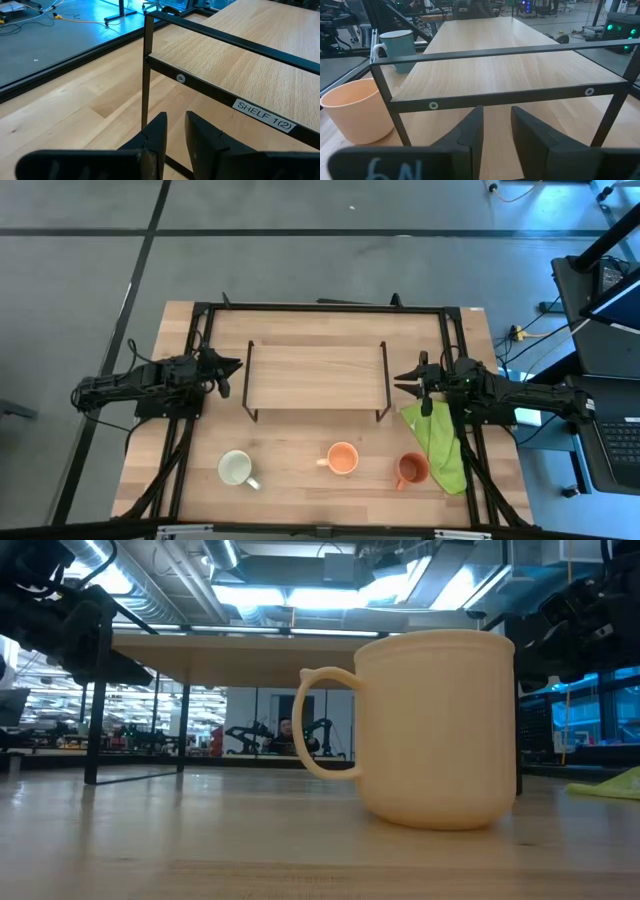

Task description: Stack small to large cups/mugs on shelf

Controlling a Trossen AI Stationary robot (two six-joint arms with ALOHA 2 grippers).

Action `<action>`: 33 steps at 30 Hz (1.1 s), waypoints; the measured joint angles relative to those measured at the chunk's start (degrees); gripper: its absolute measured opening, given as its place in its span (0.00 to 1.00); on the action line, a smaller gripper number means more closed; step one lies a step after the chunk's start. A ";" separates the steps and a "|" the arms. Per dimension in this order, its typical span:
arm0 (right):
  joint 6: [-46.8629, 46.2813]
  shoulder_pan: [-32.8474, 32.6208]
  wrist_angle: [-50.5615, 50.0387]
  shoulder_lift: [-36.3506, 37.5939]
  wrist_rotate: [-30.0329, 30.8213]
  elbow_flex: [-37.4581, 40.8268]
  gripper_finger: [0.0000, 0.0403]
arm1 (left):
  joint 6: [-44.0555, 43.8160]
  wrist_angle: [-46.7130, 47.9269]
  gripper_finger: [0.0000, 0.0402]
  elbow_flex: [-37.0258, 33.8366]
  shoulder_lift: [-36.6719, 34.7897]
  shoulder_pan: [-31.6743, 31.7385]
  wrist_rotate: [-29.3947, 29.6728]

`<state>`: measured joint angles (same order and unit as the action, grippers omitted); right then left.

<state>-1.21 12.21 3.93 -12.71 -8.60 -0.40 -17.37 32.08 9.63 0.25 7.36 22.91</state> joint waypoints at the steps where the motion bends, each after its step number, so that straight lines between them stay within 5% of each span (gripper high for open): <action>1: 0.03 -0.01 0.02 -0.02 0.00 -0.01 0.25 | 0.00 0.01 0.16 0.00 -0.01 0.02 -0.02; 7: 2.09 0.00 0.06 -0.01 0.01 -0.01 0.25 | 0.00 0.01 0.16 0.00 -0.01 0.00 0.00; 11: 21.94 0.02 0.93 -0.02 1.66 -0.01 0.25 | 0.00 0.02 0.16 0.00 0.00 0.00 -0.02; 14: 27.86 0.04 1.18 -0.01 1.97 -0.01 0.25 | 0.00 0.00 0.16 0.00 0.00 0.01 -0.02; 17: 27.98 0.04 1.15 -0.02 1.88 -0.01 0.25 | 0.00 0.00 0.16 0.00 0.00 0.02 -0.02; 24: 4.09 -0.01 4.23 -0.02 -7.95 0.00 0.25 | 0.00 0.01 0.16 0.00 -0.01 0.00 -0.02; 33: 9.59 -0.01 14.63 0.00 -6.91 -0.01 0.25 | 0.00 0.01 0.16 0.00 -0.01 0.02 -0.02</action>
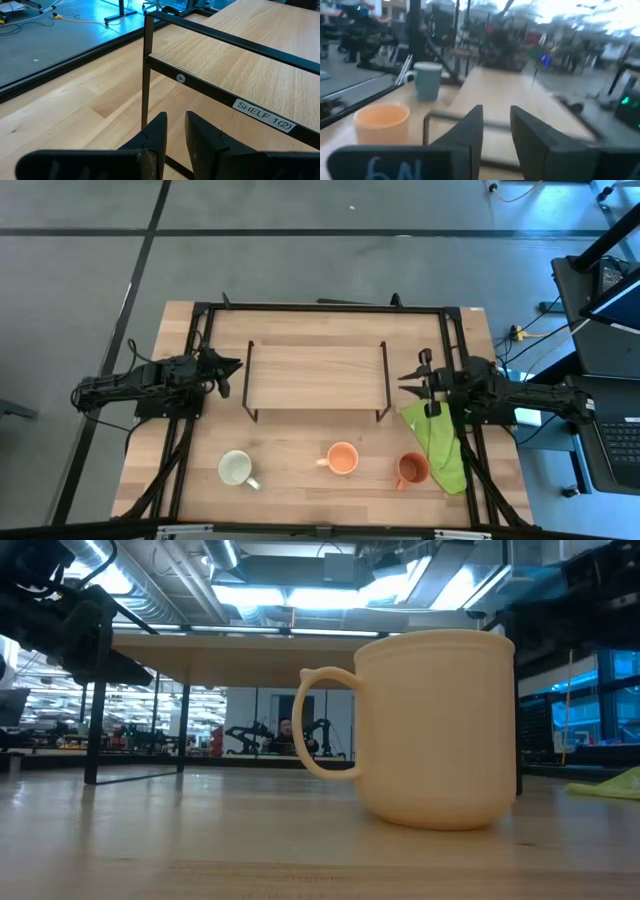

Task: Stack small to large cups/mugs on shelf
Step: Adjust the shelf

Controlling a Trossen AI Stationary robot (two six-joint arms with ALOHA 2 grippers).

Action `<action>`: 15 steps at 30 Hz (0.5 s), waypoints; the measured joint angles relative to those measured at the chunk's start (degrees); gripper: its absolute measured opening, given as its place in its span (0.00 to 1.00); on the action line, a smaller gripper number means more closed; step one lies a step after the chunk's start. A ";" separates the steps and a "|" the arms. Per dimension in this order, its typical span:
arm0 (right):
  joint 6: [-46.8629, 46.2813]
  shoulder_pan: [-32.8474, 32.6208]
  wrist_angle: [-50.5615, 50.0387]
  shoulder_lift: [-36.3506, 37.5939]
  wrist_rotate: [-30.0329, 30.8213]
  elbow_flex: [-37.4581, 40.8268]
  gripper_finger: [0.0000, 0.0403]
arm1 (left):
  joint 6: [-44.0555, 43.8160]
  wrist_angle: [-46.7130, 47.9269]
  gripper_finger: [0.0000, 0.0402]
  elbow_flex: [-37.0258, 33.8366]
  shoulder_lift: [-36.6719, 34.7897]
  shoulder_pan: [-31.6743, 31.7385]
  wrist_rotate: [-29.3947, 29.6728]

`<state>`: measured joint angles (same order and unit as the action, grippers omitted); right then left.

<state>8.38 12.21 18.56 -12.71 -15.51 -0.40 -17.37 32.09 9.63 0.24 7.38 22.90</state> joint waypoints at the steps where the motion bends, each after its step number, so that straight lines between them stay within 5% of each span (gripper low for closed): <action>1: -0.90 0.00 0.93 0.00 3.00 0.00 0.25 | 0.00 0.01 0.16 0.00 0.00 -0.02 0.00; 7: -14.45 0.10 -13.58 -0.04 30.14 -6.25 0.25 | 0.00 0.01 0.16 0.00 0.01 -0.02 0.00; 15: -15.36 0.07 -28.74 -3.97 18.09 -24.37 0.25 | 0.00 0.01 0.16 0.00 0.01 0.00 0.00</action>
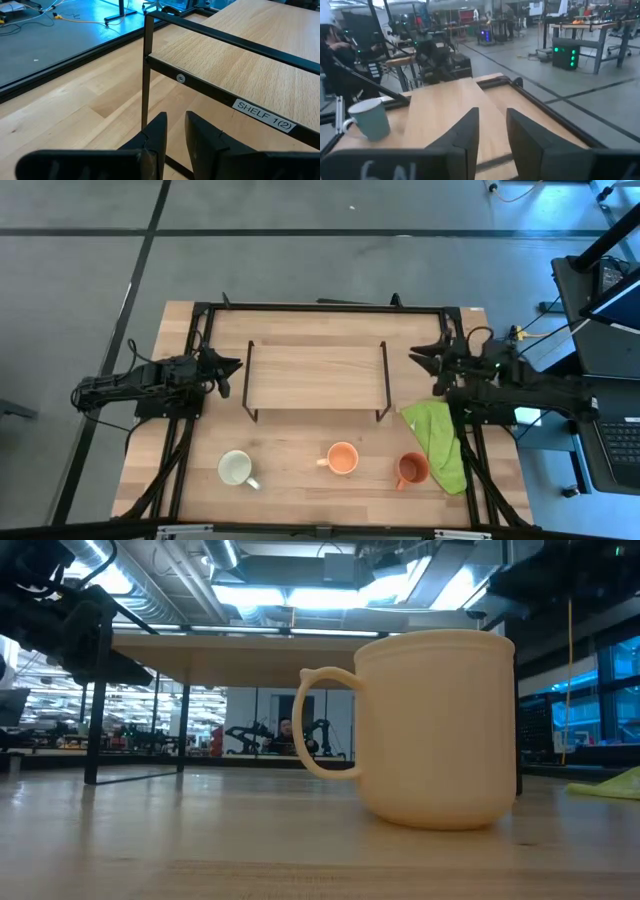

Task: Stack small to large cups/mugs on shelf
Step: Adjust the shelf

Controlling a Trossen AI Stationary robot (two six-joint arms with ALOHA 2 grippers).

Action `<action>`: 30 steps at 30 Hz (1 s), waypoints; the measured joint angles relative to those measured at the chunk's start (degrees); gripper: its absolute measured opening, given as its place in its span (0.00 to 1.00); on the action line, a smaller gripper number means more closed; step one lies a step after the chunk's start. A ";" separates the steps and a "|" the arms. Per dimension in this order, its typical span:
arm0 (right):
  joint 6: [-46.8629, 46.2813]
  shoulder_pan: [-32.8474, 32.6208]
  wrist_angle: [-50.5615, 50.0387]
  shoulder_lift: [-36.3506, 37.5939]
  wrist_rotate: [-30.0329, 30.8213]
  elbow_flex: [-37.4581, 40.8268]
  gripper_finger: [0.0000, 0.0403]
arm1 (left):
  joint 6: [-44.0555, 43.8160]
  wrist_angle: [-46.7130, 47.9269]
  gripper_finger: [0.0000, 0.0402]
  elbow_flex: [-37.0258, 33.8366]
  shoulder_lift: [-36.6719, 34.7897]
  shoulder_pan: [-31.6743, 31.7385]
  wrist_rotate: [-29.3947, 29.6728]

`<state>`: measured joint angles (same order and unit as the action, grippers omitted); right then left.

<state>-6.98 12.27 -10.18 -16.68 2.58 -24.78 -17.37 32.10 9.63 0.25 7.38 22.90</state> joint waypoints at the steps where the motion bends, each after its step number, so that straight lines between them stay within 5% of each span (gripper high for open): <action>1: 0.41 0.00 -2.12 -0.96 -0.01 -2.30 0.25 | 0.00 -0.02 0.16 0.00 -0.01 0.00 0.00; 9: 2.51 0.00 -21.03 -10.06 0.73 -20.81 0.25 | 0.00 -0.02 0.16 0.00 0.00 0.00 -0.02; 23: -3.66 -0.02 -78.28 -25.61 1.92 -52.02 0.25 | 0.00 -0.01 0.16 0.00 -0.02 -0.01 0.00; 30: -5.08 0.00 -79.73 -18.47 5.98 -52.38 0.25 | 0.00 -0.01 0.16 0.00 0.00 0.00 0.02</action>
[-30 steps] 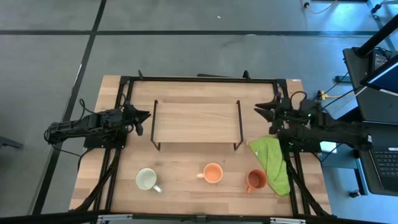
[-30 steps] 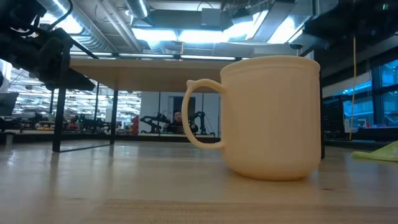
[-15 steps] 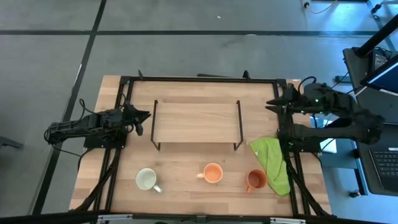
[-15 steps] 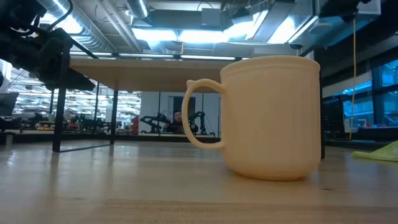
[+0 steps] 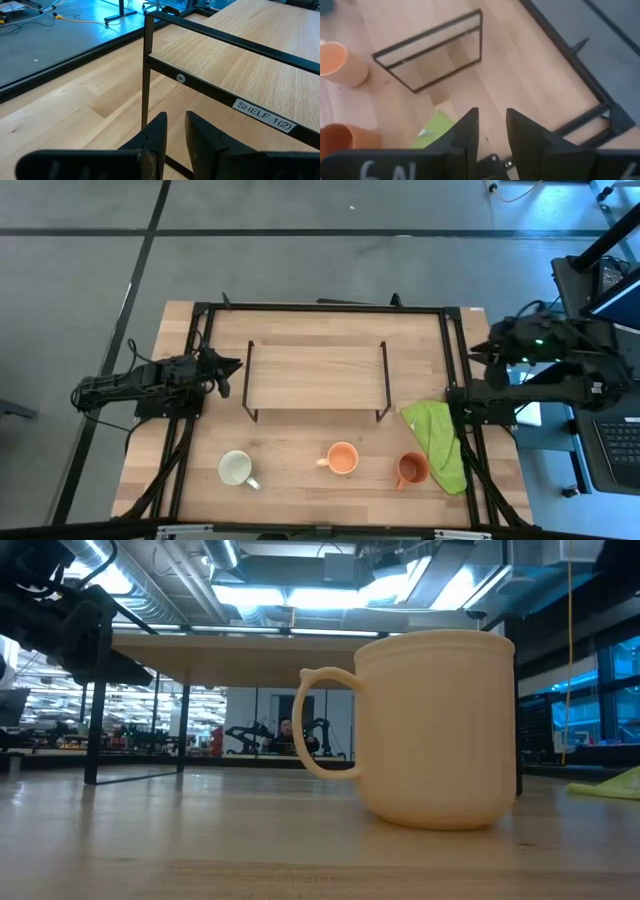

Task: Stack small to large cups/mugs on shelf
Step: Adjust the shelf

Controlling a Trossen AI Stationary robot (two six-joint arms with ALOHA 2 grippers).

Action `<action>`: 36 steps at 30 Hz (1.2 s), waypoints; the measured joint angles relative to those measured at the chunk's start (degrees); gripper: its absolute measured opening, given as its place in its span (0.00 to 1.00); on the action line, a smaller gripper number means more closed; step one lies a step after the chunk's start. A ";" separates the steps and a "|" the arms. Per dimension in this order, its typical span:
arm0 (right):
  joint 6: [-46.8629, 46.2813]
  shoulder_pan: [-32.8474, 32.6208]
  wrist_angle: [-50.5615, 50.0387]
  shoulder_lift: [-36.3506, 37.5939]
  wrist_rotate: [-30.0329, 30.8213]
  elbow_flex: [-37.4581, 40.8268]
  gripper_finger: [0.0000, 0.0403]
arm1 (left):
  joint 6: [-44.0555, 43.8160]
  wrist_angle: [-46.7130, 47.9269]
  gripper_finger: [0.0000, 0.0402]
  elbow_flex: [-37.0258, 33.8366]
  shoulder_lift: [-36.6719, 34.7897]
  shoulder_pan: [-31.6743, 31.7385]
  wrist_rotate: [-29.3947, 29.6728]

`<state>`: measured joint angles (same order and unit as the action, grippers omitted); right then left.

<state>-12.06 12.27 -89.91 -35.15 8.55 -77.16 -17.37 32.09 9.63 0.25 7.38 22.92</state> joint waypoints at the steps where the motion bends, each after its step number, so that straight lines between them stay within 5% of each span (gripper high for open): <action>1: 0.36 0.00 -0.01 1.69 -0.40 0.61 0.25 | 0.00 0.00 0.16 0.00 -0.01 -0.02 0.00; 16: -3.62 -0.01 -0.08 22.69 -4.57 15.46 0.25 | 0.00 0.00 0.16 0.00 0.00 -0.01 0.00; 23: -3.80 0.00 -0.06 24.17 -12.88 22.45 0.25 | 0.00 -0.01 0.16 0.00 -0.02 0.00 0.00; 36: 2.08 0.00 -0.06 24.17 -13.24 24.38 0.25 | 0.00 0.00 0.16 0.00 -0.01 0.00 0.00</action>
<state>-9.98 12.27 -89.97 -10.98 -4.69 -52.77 -17.37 32.09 9.63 0.24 7.37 22.91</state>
